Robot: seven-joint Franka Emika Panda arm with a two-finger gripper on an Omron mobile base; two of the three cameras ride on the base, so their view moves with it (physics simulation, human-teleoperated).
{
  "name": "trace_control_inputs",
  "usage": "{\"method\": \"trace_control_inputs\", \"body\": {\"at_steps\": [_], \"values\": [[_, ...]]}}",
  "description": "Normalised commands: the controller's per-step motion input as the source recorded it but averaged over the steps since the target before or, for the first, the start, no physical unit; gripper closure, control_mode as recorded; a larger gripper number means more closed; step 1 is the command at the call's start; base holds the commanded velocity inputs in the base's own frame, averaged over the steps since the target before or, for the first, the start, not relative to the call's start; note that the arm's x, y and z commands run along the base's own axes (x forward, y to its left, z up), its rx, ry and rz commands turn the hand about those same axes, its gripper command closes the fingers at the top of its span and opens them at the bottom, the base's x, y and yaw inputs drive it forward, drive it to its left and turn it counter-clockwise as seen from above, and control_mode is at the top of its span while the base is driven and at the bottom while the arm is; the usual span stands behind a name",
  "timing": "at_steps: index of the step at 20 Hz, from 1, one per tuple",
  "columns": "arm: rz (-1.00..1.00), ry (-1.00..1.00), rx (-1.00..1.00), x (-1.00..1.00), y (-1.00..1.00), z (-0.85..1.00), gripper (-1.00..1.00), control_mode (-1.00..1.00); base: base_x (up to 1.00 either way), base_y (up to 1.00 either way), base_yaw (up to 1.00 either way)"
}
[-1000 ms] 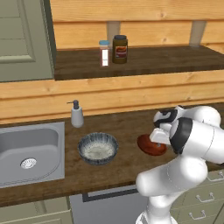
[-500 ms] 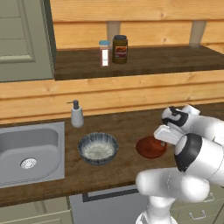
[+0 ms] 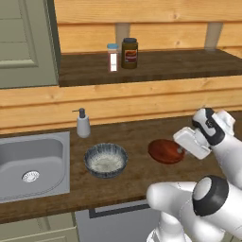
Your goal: Pick up the bowls on the counter and stack them on top of one another in the open cabinet. Place the smaller bowl on top of the larger bowl.
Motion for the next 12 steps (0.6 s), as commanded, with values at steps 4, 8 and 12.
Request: {"method": "trace_control_inputs", "body": {"at_steps": [4,8,12], "values": [[-0.01,-0.01,0.13,-0.07,0.51,0.54,1.00,-1.00,0.00,0.00,0.00],[0.00,-0.07,0.01,0.00,0.94,0.30,1.00,-1.00,0.00,0.00,0.00],[0.05,-0.01,0.00,0.09,1.00,0.09,1.00,-1.00,0.00,0.00,0.00]]}}
